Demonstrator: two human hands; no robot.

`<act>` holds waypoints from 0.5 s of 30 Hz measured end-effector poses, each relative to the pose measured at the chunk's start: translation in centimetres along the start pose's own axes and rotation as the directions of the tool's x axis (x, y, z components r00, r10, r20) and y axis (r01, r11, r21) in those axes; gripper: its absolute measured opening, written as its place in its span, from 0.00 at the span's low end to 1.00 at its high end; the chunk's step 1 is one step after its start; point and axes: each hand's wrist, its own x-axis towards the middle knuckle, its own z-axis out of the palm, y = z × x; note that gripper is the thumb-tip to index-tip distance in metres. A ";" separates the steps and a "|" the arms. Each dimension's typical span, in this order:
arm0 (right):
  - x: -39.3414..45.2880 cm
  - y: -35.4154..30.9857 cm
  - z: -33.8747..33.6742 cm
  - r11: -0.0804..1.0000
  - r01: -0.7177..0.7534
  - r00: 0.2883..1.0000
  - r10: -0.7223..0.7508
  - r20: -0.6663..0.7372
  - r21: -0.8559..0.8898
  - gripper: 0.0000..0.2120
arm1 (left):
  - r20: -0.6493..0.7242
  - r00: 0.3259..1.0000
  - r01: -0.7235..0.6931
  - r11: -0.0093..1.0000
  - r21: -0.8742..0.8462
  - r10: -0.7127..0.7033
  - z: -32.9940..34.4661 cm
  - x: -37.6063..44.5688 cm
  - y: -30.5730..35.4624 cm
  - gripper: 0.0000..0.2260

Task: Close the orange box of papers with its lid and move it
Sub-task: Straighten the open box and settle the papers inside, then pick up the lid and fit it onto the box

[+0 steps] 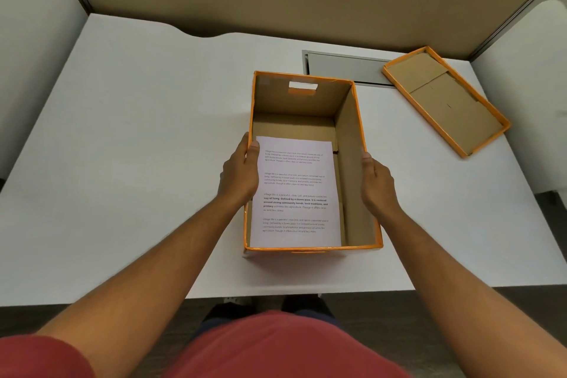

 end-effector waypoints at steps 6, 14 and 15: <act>-0.1 -0.2 -0.1 1.000 -0.018 1.000 0.018 0.016 0.018 0.26 | 0.017 1.000 -0.020 0.997 0.069 0.019 -0.5 -0.6 0.8 0.26; 0.1 -0.1 -0.1 0.999 -0.037 0.999 0.037 0.014 0.026 0.23 | -0.017 0.953 -0.248 0.811 0.529 0.302 -0.7 -2.2 2.8 0.33; 0.1 0.0 -0.1 0.999 -0.041 0.999 0.041 0.015 0.033 0.23 | 0.011 0.928 -0.301 0.729 0.615 0.373 -0.7 -2.4 3.1 0.33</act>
